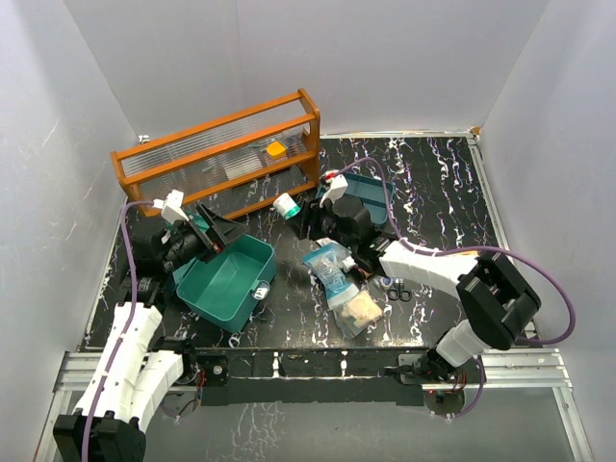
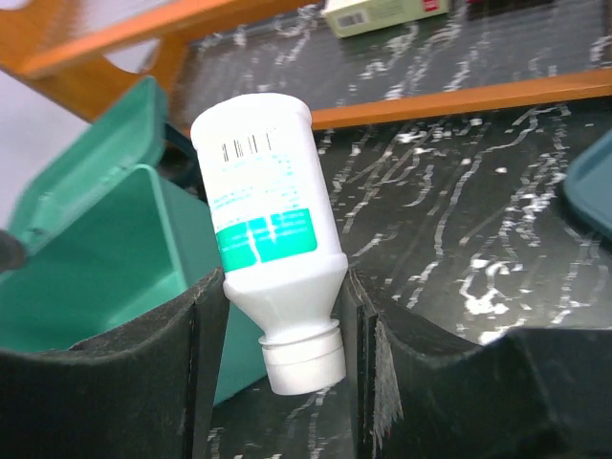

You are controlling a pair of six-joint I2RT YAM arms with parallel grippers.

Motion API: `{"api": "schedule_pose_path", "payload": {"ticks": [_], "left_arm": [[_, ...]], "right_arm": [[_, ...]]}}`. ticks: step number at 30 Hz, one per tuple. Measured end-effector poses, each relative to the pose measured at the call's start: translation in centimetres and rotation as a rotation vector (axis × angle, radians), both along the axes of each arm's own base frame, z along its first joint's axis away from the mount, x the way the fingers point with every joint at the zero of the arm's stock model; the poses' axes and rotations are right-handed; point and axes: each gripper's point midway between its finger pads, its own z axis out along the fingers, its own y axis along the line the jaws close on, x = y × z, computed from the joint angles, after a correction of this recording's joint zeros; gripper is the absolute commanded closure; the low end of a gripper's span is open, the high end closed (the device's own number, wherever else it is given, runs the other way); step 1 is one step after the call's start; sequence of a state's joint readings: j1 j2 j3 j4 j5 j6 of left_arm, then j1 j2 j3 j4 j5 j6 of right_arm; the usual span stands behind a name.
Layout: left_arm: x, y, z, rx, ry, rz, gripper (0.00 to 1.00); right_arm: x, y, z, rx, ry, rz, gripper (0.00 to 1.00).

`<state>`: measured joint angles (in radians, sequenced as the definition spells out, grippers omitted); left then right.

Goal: Organize the medicine kit

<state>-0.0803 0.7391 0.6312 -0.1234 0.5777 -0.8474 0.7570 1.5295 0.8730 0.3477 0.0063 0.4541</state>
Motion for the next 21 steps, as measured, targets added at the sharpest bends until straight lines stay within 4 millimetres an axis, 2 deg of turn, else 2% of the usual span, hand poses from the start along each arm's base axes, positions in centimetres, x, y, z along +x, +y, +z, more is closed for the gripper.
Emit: {"api": "schedule_pose_path", "payload": {"ticks": [3,7,14,17,21], "left_arm": [[0.2,-0.2,0.1,-0.038,0.015,0.007,0.1],[0.9,-0.7,0.3,-0.07,0.019,0.004,0.12],[0.4,-3.6,-2.1,-0.067,0.083,-0.055,0.21],[0.5,-4.3,-3.0,-0.048,0.109,-0.046,0.29],[0.8,-3.8,-3.6,-0.033,0.11,0.003,0.41]], "right_arm": [[-0.9,0.8,1.2,0.067,0.033,0.035,0.64],[-2.8,2.2,1.5,0.134,0.114,0.095,0.64],[-6.5,5.1,2.1,0.199,0.227,0.212,0.65],[-7.5,6.1,2.5,0.214,0.249,0.248,0.65],[-7.9,6.8,2.4,0.214,0.27,0.276,0.65]]}}
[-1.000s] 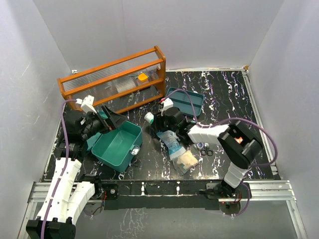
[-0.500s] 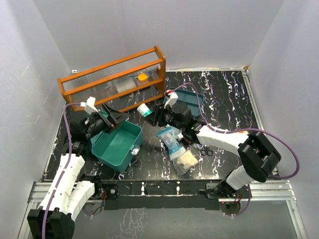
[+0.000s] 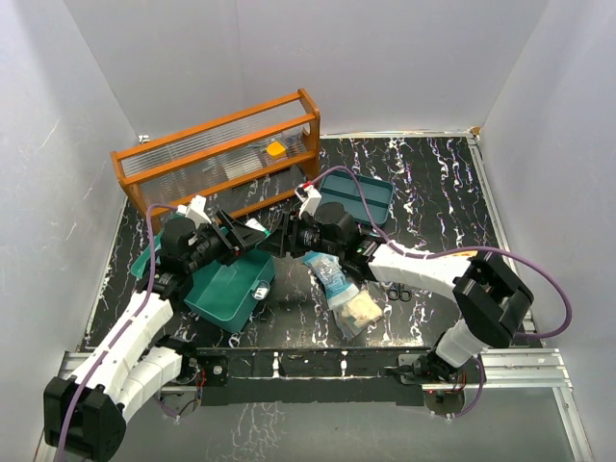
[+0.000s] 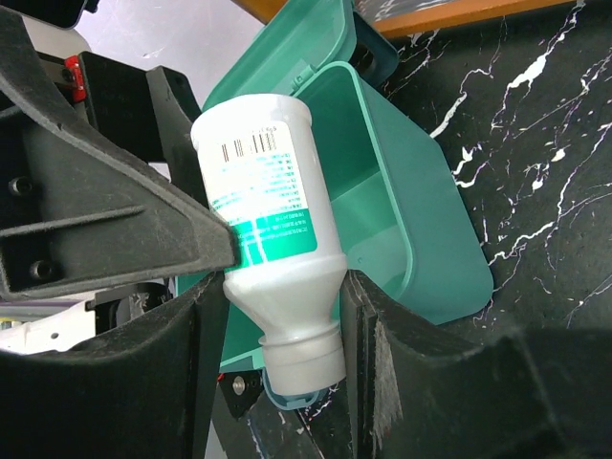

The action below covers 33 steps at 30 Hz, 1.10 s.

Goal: Organize the medicine kit

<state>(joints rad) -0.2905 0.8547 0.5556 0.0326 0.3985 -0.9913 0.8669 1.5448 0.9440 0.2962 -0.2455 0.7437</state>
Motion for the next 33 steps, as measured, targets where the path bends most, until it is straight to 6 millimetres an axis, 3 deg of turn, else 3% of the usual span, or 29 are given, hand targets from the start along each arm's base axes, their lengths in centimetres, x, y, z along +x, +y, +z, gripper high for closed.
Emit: {"api": "schedule_pose_path", "payload": {"ticks": [5,9,12,17,22,29,33], "left_arm": [[0.1,0.6,0.2,0.004,-0.024,0.042,0.47],[0.1,0.7,0.4,-0.017,-0.047,0.052,0.4],[0.0,0.6,-0.1,-0.028,-0.034,0.056,0.41],[0.0,0.6,-0.3,-0.04,-0.022,0.064,0.55],[0.0,0.8,-0.2,-0.057,-0.021,0.083,0.62],[-0.1,1.6,0.3,-0.052,-0.04,0.133,0.63],[-0.2,2.7,-0.4,-0.022,-0.019,0.193,0.63]], "right_arm": [[-0.3,0.1,-0.2,-0.002,0.015,0.019,0.64],[-0.4,0.5,-0.1,0.002,0.024,0.034,0.64],[-0.5,0.8,-0.1,0.004,0.032,0.047,0.63],[-0.8,1.1,-0.6,0.002,0.054,0.07,0.61],[-1.1,1.2,-0.5,0.01,0.058,0.089,0.56],[-1.2,1.4,0.1,0.032,0.049,0.098,0.29],[-0.9,0.3,0.7,0.017,0.02,0.049,0.23]]}}
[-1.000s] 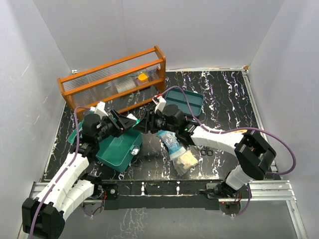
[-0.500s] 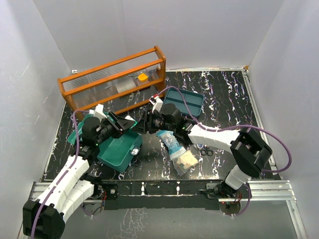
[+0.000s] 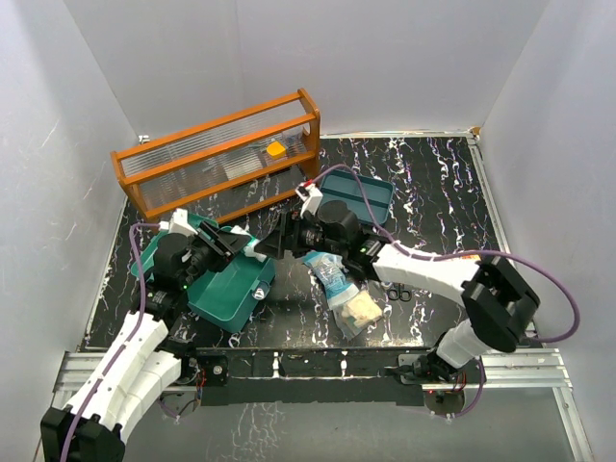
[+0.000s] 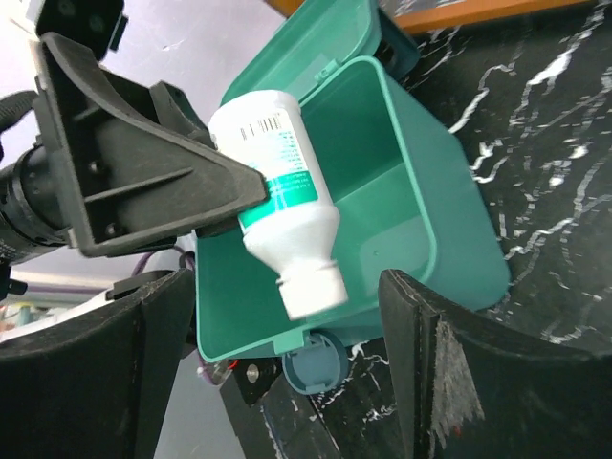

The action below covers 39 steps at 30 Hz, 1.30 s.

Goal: Organize the medicine kit

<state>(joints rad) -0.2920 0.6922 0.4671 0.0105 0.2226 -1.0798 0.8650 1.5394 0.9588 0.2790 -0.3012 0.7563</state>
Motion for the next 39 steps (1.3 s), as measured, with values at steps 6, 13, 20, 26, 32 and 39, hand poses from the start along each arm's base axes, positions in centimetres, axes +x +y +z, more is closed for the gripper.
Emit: {"api": "schedule_pose_path", "payload": {"ticks": [6,13,20,26,32,39], "left_arm": [[-0.5,2.5,-2.8,0.074,0.127,0.132,0.62],[-0.5,3.8,-5.5,0.154,0.238,0.197,0.64],[-0.3,3.5,-7.7,0.241,0.305,0.209,0.64],[-0.2,3.6,-9.1,0.296,0.341,0.245,0.63],[0.3,3.8,-10.3,0.329,0.369,0.292,0.64],[1.3,3.8,-10.9,0.348,0.356,0.331,0.64]], "right_arm": [[0.5,-2.7,3.0,-0.005,-0.094,-0.104,0.23],[1.0,-4.5,4.4,-0.01,-0.151,-0.186,0.23],[1.3,-5.2,2.9,-0.061,-0.138,-0.215,0.23],[1.5,-5.8,2.5,-0.09,-0.133,-0.241,0.23],[1.1,-6.7,2.6,-0.106,-0.124,-0.253,0.23],[0.5,-8.3,3.1,-0.091,-0.127,-0.299,0.23]]}}
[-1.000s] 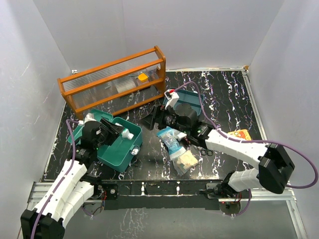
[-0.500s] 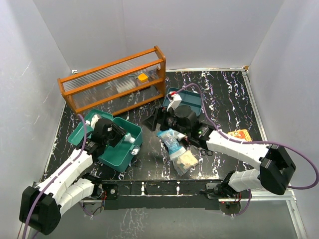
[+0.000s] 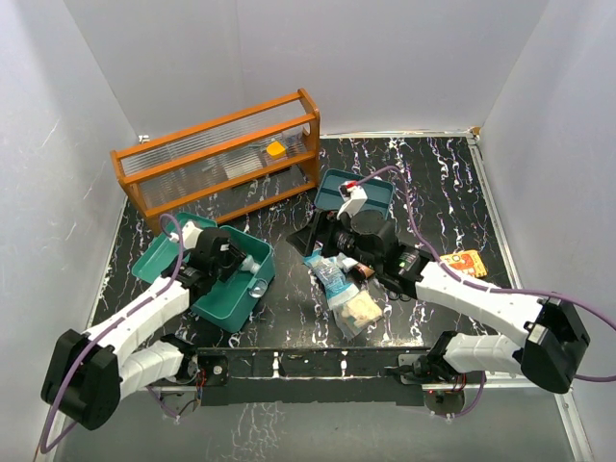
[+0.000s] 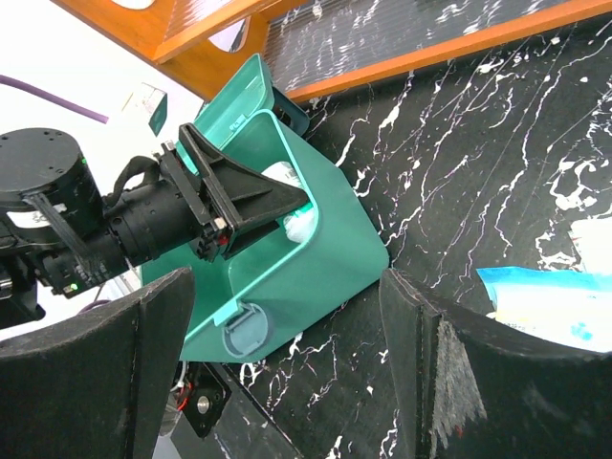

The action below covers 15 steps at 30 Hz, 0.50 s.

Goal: Organize the medicine kit

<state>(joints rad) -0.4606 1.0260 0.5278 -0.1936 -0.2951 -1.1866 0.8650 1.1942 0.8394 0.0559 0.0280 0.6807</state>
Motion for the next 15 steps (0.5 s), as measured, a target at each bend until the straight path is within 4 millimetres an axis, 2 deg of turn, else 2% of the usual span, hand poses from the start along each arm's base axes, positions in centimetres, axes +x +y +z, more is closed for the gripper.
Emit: {"api": "schedule_pose_path", "payload": {"ticks": [5,15], "left_arm": [[0.6,0.6,-1.1,0.045,0.013,0.028,0.63],[1.6,0.9,-1.8,0.073,0.003,0.062,0.58]], "right_arm": [[-0.2,-0.8,-0.2,-0.005,0.0,-0.023,0.23],[-0.2,-1.1,-1.0,-0.023,0.018,-0.034,0.24]]}}
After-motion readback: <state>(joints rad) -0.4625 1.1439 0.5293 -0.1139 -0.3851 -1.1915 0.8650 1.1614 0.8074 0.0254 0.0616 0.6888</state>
